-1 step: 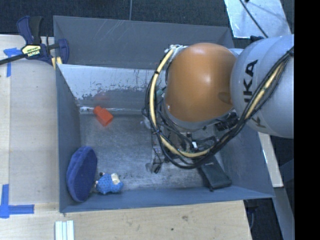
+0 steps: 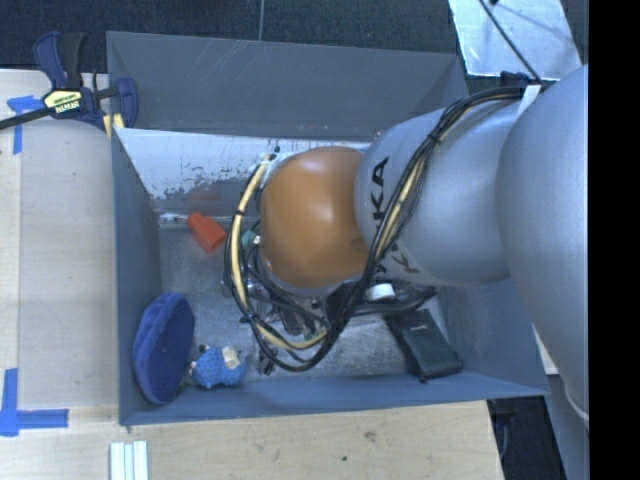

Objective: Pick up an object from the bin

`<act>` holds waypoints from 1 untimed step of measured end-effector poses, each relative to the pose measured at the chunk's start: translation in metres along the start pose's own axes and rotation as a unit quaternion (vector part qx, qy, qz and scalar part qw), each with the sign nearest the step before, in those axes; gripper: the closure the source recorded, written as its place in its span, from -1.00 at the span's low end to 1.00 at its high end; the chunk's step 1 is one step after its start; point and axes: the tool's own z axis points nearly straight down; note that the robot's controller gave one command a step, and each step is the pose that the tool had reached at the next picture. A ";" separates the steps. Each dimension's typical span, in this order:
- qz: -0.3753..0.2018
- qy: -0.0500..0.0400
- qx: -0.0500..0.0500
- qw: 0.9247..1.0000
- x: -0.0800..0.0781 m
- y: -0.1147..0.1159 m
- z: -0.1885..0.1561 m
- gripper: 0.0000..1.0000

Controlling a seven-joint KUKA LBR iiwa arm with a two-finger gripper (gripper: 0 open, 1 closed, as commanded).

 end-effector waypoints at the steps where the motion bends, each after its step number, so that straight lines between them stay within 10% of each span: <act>1: -0.070 -0.002 0.001 0.998 -0.003 0.025 0.064 -1.00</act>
Offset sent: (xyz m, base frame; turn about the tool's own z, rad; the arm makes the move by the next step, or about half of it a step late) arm -0.0036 0.0262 -0.0651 -0.1424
